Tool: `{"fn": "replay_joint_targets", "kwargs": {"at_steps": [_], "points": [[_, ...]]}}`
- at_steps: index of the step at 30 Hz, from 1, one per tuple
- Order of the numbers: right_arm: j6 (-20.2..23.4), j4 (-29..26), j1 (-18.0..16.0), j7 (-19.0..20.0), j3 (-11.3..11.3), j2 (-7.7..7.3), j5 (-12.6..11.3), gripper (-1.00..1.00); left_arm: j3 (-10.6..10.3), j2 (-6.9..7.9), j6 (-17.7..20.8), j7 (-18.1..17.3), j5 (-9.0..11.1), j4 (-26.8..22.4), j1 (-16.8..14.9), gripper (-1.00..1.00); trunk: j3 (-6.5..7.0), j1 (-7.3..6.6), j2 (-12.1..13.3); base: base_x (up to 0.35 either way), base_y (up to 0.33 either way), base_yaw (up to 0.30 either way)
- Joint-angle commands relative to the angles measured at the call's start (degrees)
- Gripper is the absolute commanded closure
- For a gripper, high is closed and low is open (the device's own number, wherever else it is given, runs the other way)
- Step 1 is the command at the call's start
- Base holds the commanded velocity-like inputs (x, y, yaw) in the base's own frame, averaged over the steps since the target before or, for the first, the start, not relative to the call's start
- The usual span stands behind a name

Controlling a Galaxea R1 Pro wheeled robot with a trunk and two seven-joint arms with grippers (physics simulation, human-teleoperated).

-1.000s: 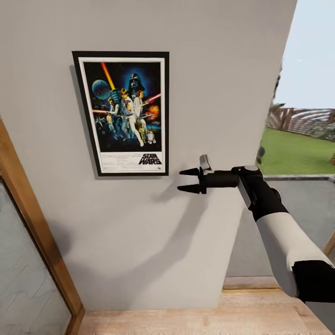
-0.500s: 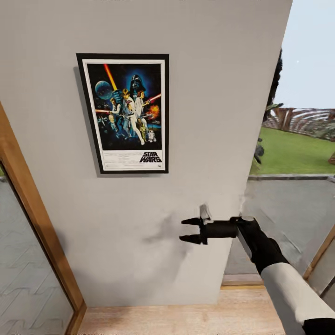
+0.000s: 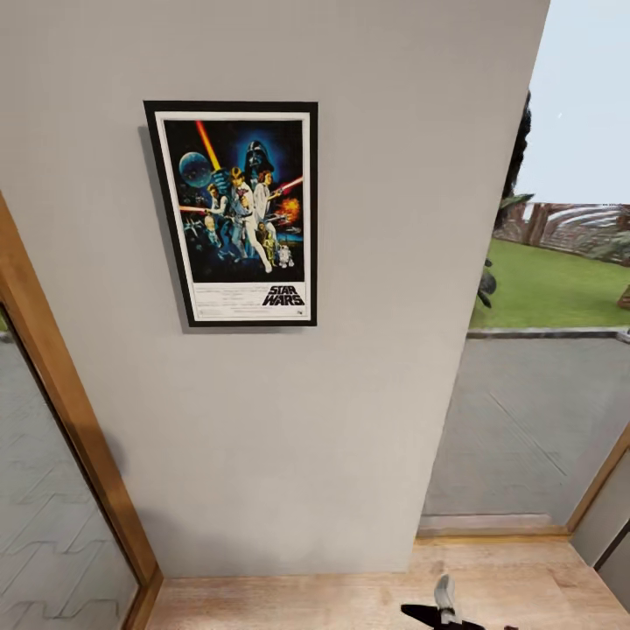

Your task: Pick up the poster from the kitchen countertop and hang it on one of the wall nails in the kitchen.

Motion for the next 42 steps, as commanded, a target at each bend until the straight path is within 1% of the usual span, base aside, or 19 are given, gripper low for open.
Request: {"fn": "replay_joint_targets", "kwargs": {"at_steps": [1, 2, 3, 4, 8, 9, 11, 12, 15, 16, 20, 22, 24, 25, 27, 32, 42], "points": [[-0.9, 1.9, 0.1, -1.1, -0.3, -0.17, 0.0, -1.0, 0.1, -0.03, -0.5, -0.4, -0.1, 1.1, 0.0, -1.0, -0.02, 0.03, -0.1, 0.0, 0.0, 0.0], [-1.5, 3.6, 0.5, -2.7, -0.3, -0.29, 0.0, -1.0, 0.1, -0.02, -1.6, -0.3, -0.1, 2.3, 0.0, -1.0, -0.02, 0.03, -0.1, 0.0, 0.0, 0.0], [-2.6, 6.9, 1.6, -6.8, -0.4, -0.53, 0.0, -1.0, 0.2, -0.02, -4.6, -0.2, -0.2, 5.0, 0.0, -1.0, -0.02, 0.03, -0.1, 0.0, 0.0, 0.0], [-3.0, 8.3, 2.7, -10.2, -0.3, -0.59, 0.0, -1.0, 0.3, -0.02, -6.6, -0.1, -0.3, 6.7, 0.0, -1.0, -0.02, 0.03, -0.1, 0.0, 0.0, 0.0], [-3.4, 9.8, 5.2, -17.9, -0.3, -0.5, 0.0, -1.0, 0.3, -0.02, -9.5, 0.0, -0.4, 10.1, 0.0, -1.0, -0.02, 0.03, -0.1, 0.0, 0.0, 0.0], [-3.4, 10.2, 6.2, -22.1, -0.2, -0.4, 0.0, -1.0, 0.3, -0.02, -10.2, 0.0, -0.4, 11.7, 0.0, -1.0, -0.02, 0.03, -0.1, 0.0, 0.0, 0.0], [-3.4, 11.0, 6.9, -26.5, -0.2, -0.28, 0.0, -1.0, 0.3, -0.02, -10.7, 0.1, -0.4, 12.9, 0.0, -1.0, -0.02, 0.03, -0.1, 0.0, 0.0, 0.0], [-3.4, 12.3, 7.4, -31.1, -0.2, -0.13, 0.0, -1.0, 0.4, -0.02, -11.1, 0.1, -0.5, 13.9, 0.0, -1.0, -0.02, 0.03, -0.1, 0.0, 0.0, 0.0], [-3.3, 13.9, 7.9, -38.3, -0.1, 0.43, -0.1, -1.0, 0.4, -0.02, -11.4, 0.2, -0.5, 15.1, 0.0, -1.0, -0.02, 0.03, -0.1, 0.0, 0.0, 0.0], [-3.2, 14.5, 8.0, -43.3, -0.2, 0.9, -0.1, -1.0, 0.3, -0.02, -11.5, 0.6, -0.6, 15.9, 0.0, -1.0, -0.02, 0.03, -0.1, 0.0, 0.0, 0.0], [-3.0, 15.1, 8.5, -52.9, -0.2, 1.92, -0.1, -1.0, 0.2, -0.02, -11.6, 2.5, -0.6, 17.8, 0.0, -1.0, -0.02, 0.03, -0.1, 0.0, 0.0, 0.0], [-2.9, 15.4, 8.9, -62.2, -0.2, 3.02, -0.2, -1.0, -0.1, -0.02, -11.7, 5.4, -0.7, 19.8, 0.0, -1.0, -0.02, 0.03, -0.1, 0.0, 0.0, 0.0], [-2.9, 15.5, 9.0, -64.3, -0.2, 3.23, -0.2, -1.0, -0.1, -0.02, -11.7, 6.0, -0.7, 20.3, 0.0, -1.0, -0.02, 0.03, -0.1, 0.0, 0.0, 0.0], [-2.9, 15.5, 9.0, -66.2, -0.2, 3.42, -0.2, -1.0, -0.3, -0.02, -11.8, 6.5, -0.7, 20.6, 0.0, -1.0, -0.02, 0.03, -0.1, 0.0, 0.0, 0.0], [-2.9, 15.6, 9.0, -66.9, -0.2, 3.49, -0.2, -1.0, -0.3, -0.02, -11.8, 6.7, -0.7, 20.7, 0.0, -1.0, -0.02, 0.03, -0.1, 0.0, 0.0, 0.0], [-3.0, 15.6, 9.1, -67.7, -0.2, 3.51, -0.2, -1.0, -0.4, -0.02, -11.8, 6.9, -0.7, 20.9, 0.0, -1.0, -0.02, 0.03, -0.1, 0.0, 0.0, 0.0], [-3.1, 15.6, 9.1, -68.1, -0.2, 3.57, -0.3, -1.0, -0.4, -0.02, -11.8, 7.0, -0.7, 20.9, 0.0, -1.0, -0.02, 0.03, -0.1, 0.0, 0.0, 0.0]]}}
